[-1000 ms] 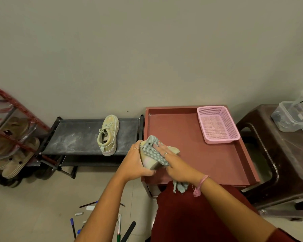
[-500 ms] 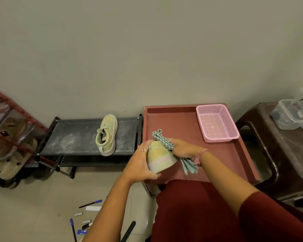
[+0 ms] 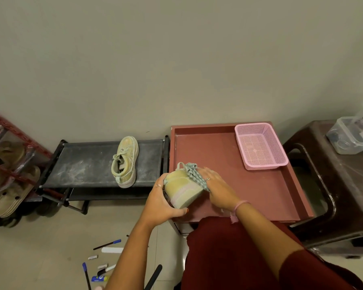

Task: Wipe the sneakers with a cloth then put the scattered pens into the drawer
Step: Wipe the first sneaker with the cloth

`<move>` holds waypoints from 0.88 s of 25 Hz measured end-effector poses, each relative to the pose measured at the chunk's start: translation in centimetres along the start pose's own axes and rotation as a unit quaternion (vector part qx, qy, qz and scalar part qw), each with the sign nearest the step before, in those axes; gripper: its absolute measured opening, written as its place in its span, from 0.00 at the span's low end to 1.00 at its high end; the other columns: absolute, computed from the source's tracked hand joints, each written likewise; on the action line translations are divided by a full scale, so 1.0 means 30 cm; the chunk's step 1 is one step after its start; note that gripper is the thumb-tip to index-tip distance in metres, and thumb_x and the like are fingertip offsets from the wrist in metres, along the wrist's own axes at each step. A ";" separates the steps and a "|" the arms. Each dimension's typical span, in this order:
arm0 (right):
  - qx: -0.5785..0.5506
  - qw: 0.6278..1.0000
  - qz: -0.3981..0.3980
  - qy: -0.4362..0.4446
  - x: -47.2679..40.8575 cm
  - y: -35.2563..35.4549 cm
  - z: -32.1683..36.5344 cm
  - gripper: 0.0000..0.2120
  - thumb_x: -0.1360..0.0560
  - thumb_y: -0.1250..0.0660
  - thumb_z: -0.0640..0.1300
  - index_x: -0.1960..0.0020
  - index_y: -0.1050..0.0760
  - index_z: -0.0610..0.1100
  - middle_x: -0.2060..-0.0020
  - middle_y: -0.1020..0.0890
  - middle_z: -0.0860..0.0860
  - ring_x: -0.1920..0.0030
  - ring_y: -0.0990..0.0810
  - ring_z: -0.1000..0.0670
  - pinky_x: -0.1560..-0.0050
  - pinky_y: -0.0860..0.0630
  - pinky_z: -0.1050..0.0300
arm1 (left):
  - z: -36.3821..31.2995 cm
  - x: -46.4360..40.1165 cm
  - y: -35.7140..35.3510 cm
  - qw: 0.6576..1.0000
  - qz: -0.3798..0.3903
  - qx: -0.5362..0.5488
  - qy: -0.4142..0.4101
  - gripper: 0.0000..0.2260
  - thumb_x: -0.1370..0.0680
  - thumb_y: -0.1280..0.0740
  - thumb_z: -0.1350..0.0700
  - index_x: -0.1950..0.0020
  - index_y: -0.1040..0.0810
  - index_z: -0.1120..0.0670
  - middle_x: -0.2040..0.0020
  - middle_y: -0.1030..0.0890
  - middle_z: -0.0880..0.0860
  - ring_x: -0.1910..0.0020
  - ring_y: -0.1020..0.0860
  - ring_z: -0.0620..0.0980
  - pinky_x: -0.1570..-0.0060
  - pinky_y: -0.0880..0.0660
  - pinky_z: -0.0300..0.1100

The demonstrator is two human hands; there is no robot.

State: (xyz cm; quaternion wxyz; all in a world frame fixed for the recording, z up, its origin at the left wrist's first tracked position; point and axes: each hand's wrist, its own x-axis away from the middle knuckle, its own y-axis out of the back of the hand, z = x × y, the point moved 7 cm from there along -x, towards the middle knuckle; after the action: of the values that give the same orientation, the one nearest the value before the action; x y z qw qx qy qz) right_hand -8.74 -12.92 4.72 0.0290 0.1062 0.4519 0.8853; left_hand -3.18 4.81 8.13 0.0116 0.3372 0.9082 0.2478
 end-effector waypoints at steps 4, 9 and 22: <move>-0.016 0.999 0.042 -0.022 -0.029 -0.022 0.049 0.40 0.31 0.44 0.28 0.23 0.53 0.45 0.23 0.48 0.48 0.23 0.54 0.46 0.23 0.54 0.51 | 0.011 -0.007 0.002 1.000 -0.007 0.005 0.001 0.44 0.43 0.17 0.58 0.32 0.35 0.48 0.40 0.27 0.45 0.43 0.29 0.32 0.51 0.31 0.23; -0.042 0.992 -0.034 0.117 0.152 -0.025 0.280 0.42 0.29 0.44 0.27 0.23 0.58 0.48 0.26 0.58 0.58 0.26 0.65 0.56 0.25 0.63 0.58 | 0.025 -0.013 -0.002 1.000 -0.008 0.025 0.005 0.41 0.43 0.19 0.60 0.34 0.33 0.45 0.43 0.22 0.45 0.45 0.22 0.40 0.48 0.27 0.33; -0.025 0.999 0.022 -0.039 0.036 0.011 0.032 0.37 0.28 0.45 0.28 0.23 0.55 0.42 0.23 0.50 0.45 0.23 0.54 0.47 0.24 0.53 0.54 | -0.014 -0.004 -0.003 0.999 -0.037 0.017 0.001 0.41 0.43 0.17 0.60 0.40 0.36 0.37 0.42 0.28 0.41 0.45 0.31 0.25 0.54 0.32 0.21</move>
State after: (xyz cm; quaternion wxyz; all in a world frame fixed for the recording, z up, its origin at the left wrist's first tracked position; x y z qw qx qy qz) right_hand -9.56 -12.20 5.71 0.0301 0.1499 0.4253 0.8920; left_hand -3.21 4.49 8.43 0.0146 0.3030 0.9242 0.2322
